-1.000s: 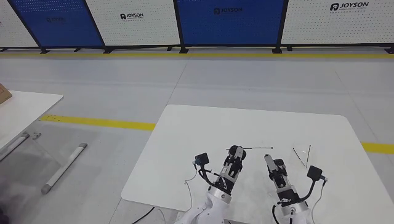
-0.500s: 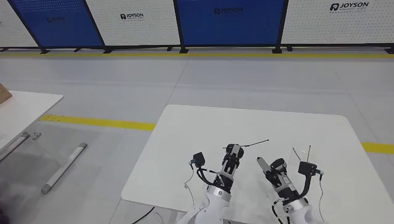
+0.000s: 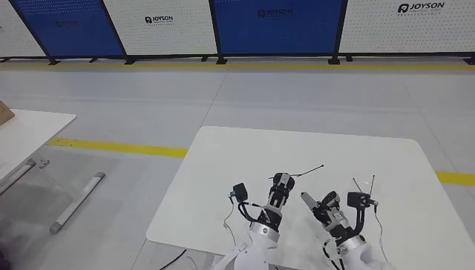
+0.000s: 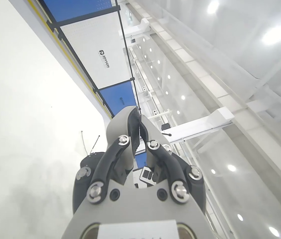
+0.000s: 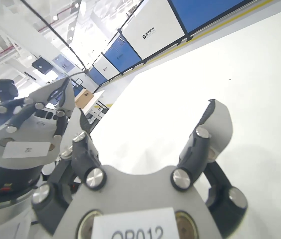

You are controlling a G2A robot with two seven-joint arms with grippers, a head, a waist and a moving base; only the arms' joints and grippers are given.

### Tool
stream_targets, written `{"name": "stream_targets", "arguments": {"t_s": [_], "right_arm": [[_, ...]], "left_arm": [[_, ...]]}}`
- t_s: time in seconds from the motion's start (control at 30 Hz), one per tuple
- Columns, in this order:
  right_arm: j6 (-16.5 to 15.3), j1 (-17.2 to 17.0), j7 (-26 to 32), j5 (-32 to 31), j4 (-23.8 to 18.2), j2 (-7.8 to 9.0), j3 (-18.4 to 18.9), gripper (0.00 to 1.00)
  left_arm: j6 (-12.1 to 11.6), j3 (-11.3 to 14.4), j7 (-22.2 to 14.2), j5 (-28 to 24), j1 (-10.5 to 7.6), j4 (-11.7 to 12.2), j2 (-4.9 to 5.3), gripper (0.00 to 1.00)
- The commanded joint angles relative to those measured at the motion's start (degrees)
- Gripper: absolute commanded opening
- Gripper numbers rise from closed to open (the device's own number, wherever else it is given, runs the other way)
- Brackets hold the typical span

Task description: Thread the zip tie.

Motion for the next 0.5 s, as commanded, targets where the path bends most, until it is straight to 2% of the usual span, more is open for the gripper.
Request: {"name": "stream_targets", "arguments": {"t_s": [0.0, 0.23, 0.37, 0.47], "right_arm": [[-0.08, 1.2, 1.54, 1.34, 1.49, -0.11, -0.26, 1.0], [0.56, 1.24, 0.71, 0.27, 1.39, -0.14, -0.26, 1.0], [1.68, 1.3, -8.34, -7.32, 1.63, -0.51, -1.67, 1.0], [2.27, 1.48, -9.44, -8.56, 2.65, -0.7, -2.51, 1.0]], "left_arm": [[-0.07, 0.12, 0.03, -0.15, -0.05, 0.03, -0.07, 0.0], [-0.14, 0.12, 0.0, -0.18, -0.04, 0.04, -0.08, 0.0], [0.4, 0.46, -0.61, -0.98, -0.34, 0.17, -0.24, 0.0], [0.57, 0.81, -0.79, -1.36, -0.58, 0.23, -0.38, 0.0]]}}
